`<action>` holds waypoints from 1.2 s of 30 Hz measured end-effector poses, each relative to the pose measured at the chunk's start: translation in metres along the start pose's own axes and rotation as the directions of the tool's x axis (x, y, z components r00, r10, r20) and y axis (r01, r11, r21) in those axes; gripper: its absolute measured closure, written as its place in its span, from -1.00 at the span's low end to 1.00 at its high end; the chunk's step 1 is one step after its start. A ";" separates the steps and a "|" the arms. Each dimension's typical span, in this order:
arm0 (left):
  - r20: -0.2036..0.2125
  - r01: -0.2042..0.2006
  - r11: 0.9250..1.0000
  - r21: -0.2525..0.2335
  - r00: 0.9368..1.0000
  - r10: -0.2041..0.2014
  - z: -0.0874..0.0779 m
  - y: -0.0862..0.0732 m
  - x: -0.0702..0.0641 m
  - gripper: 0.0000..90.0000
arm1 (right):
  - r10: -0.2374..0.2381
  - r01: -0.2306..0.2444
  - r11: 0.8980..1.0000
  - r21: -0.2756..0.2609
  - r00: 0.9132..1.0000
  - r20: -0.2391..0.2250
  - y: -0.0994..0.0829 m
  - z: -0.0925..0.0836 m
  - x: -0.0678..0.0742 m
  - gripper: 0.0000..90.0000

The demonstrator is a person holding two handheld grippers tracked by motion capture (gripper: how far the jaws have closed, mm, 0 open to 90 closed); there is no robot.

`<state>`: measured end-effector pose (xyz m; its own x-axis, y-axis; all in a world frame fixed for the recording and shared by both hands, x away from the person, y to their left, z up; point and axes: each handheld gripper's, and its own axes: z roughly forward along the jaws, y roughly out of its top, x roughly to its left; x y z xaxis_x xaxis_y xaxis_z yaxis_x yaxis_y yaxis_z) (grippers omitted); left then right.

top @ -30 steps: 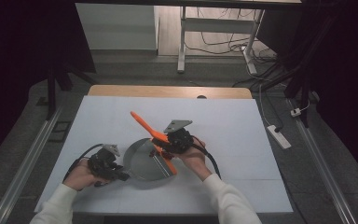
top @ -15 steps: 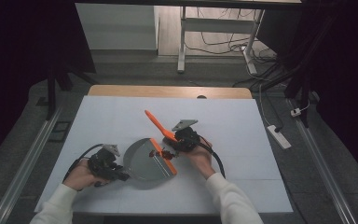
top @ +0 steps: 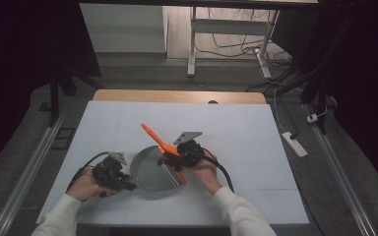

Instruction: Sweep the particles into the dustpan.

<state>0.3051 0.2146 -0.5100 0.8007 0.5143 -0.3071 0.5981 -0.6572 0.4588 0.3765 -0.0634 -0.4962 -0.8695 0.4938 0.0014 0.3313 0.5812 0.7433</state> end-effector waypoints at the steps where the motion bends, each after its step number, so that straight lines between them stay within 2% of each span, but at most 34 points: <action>1: 0.000 0.000 1.000 -0.001 1.000 0.000 0.000 0.000 0.000 0.39 | 0.012 -0.012 1.000 -0.011 1.000 -0.024 0.001 -0.001 0.001 0.56; 2: 0.000 0.000 1.000 -0.001 1.000 0.000 0.000 0.000 0.000 0.38 | 0.010 -0.011 1.000 -0.014 0.999 -0.032 0.003 -0.001 0.003 0.56; 3: -0.001 0.000 1.000 0.000 1.000 0.000 0.000 0.000 0.000 0.38 | -0.015 0.014 1.000 -0.023 0.999 -0.040 0.005 -0.003 0.007 0.55; 5: -0.002 -0.002 1.000 -0.001 1.000 0.002 0.000 0.000 0.000 0.38 | -0.022 0.021 0.999 -0.037 0.999 -0.043 0.007 -0.005 0.007 0.55; 6: -0.002 -0.002 1.000 0.000 1.000 0.002 0.000 0.000 0.000 0.38 | -0.023 0.021 0.998 -0.064 0.999 -0.028 0.010 -0.011 0.006 0.55; 7: -0.002 -0.002 1.000 -0.001 1.000 0.002 0.000 0.000 0.000 0.38 | -0.023 0.021 0.998 -0.064 0.999 -0.028 0.010 -0.011 0.006 0.55; 8: -0.001 -0.002 1.000 -0.001 1.000 0.002 0.000 0.000 0.000 0.38 | -0.007 0.006 0.996 -0.086 1.000 -0.009 0.011 -0.019 0.001 0.55; 10: -0.002 -0.002 1.000 0.000 1.000 0.002 0.000 0.000 0.000 0.38 | 0.001 0.002 0.995 -0.095 1.000 0.027 0.010 -0.027 -0.005 0.55; 11: -0.002 -0.002 1.000 0.000 1.000 0.002 0.000 0.000 0.000 0.38 | 0.001 0.002 0.995 -0.095 1.000 0.027 0.010 -0.027 -0.005 0.55; 12: -0.003 -0.002 1.000 0.000 1.000 0.002 0.000 0.000 0.000 0.39 | 0.009 -0.003 0.995 -0.095 0.998 0.057 0.007 -0.035 -0.012 0.55; 13: -0.003 -0.002 1.000 0.000 1.000 0.002 0.000 0.000 0.000 0.39 | 0.009 -0.003 0.995 -0.095 0.998 0.057 0.007 -0.035 -0.012 0.55; 15: -0.004 -0.003 1.000 0.000 1.000 0.003 0.000 0.000 0.000 0.38 | 0.031 -0.023 0.996 -0.082 0.994 0.101 -0.003 -0.045 -0.021 0.56; 16: -0.003 -0.002 1.000 0.001 1.000 0.002 0.000 0.000 0.000 0.38 | 0.031 -0.023 0.996 -0.082 0.994 0.101 -0.003 -0.045 -0.021 0.56; 17: -0.003 -0.003 1.000 0.002 1.000 0.003 0.000 0.000 0.000 0.39 | 0.046 -0.037 0.997 -0.071 0.991 0.128 -0.011 -0.049 -0.027 0.55; 23: -0.003 -0.005 1.000 0.003 1.000 0.005 0.000 0.000 0.000 0.38 | 0.078 -0.073 0.997 -0.033 0.978 0.195 -0.032 -0.055 -0.038 0.55; 29: -0.005 -0.005 1.000 0.002 1.000 0.005 0.000 0.000 -0.001 0.38 | 0.091 -0.094 0.996 0.002 0.971 0.221 -0.046 -0.049 -0.043 0.55; 36: -0.005 -0.005 1.000 0.002 1.000 0.005 0.000 0.000 -0.001 0.38 | 0.107 -0.106 0.994 -0.017 0.979 0.176 -0.045 -0.041 -0.033 0.55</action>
<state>0.3045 0.2142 -0.5104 0.8037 0.5137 -0.3004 0.5939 -0.6612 0.4584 0.3750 -0.1324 -0.5023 -0.7509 0.6594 -0.0370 0.4151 0.5148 0.7501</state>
